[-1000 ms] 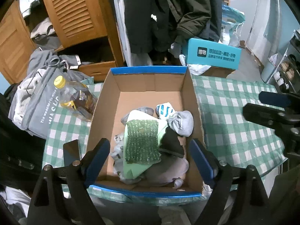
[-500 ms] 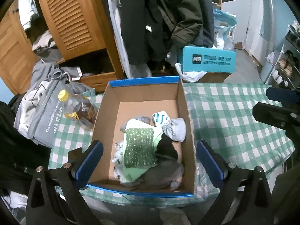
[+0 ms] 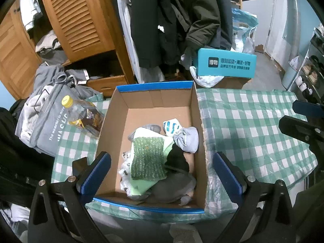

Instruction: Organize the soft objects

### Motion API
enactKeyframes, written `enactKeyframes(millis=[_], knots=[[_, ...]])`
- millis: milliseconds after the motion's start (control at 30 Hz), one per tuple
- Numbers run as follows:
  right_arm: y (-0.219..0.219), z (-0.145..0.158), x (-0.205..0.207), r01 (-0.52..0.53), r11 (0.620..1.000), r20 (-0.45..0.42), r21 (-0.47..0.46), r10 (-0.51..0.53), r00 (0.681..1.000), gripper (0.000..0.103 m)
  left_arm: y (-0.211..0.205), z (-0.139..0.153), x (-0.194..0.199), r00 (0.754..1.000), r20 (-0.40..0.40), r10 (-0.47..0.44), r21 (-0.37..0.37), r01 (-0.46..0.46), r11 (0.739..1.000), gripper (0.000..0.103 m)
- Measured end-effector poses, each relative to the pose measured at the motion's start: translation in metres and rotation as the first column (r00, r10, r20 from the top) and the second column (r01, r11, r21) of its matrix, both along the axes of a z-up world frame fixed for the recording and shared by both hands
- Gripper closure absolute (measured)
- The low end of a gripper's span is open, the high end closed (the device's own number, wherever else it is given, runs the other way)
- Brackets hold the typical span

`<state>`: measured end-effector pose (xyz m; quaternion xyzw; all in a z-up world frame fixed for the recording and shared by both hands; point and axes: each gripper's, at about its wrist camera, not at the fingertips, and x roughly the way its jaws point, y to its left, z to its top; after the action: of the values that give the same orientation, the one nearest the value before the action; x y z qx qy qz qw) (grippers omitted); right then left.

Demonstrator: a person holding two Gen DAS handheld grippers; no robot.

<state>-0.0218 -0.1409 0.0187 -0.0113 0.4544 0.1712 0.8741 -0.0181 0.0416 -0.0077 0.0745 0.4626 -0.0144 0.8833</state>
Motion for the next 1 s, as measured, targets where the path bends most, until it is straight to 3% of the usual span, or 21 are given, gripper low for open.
enactKeyframes(millis=[1000], knots=[[-0.0016,-0.0049,0.0006,-0.003,1.000,-0.006,-0.011,0.002,1.000,0.036,-0.0013,-0.0028,-0.0018,1.000,-0.012,0.003,0.003,-0.003,1.000,0.001]])
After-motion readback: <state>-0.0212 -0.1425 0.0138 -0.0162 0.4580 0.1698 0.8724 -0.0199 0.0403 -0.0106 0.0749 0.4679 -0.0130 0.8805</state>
